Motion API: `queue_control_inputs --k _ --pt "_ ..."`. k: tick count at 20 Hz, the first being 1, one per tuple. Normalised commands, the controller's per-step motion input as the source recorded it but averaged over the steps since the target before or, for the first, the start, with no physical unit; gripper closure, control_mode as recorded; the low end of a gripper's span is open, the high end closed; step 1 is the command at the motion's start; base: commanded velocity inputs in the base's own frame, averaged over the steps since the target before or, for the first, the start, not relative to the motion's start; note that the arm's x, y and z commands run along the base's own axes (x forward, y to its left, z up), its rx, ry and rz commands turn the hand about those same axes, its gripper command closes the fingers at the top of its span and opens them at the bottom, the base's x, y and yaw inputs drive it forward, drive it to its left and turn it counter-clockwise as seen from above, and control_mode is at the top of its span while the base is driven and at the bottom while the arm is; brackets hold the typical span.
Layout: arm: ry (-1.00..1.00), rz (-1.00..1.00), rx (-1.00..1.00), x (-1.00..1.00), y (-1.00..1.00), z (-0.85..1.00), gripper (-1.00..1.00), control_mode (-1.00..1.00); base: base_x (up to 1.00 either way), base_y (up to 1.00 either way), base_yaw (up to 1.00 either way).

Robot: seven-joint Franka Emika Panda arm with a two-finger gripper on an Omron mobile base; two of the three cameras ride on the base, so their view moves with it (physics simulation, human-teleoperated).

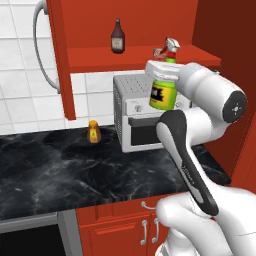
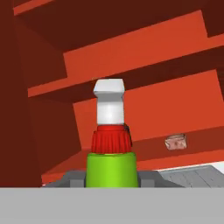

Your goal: Pick the bar soap and spray from the cabinet and place them on the counter.

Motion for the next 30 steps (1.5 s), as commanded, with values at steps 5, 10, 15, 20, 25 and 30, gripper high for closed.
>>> queue_control_inputs --k 5,10,15,20,25,30 --pt "0.38 0.01 -0.12 -0.18 0.00 -0.38 1.00 -1.00 0.00 0.00 0.00" --pt "0.38 0.02 -0.04 -0.01 0.01 -0.27 1.00 -1.00 0.00 0.00 0.00" --pt "0.13 0.02 0.02 -0.01 0.05 -0.28 1.00 -1.00 0.00 0.00 0.00" --pt "-0.05 0.02 0.06 -0.26 0.00 -0.49 1.00 -1.00 0.00 0.00 0.00" --pt "-0.19 0.04 0.01 -0.29 0.00 -0.64 1.00 -1.00 0.00 0.00 0.00" --pt "-0.20 0.05 0.00 -0.05 0.07 -0.50 1.00 -1.00 0.00 0.00 0.00"
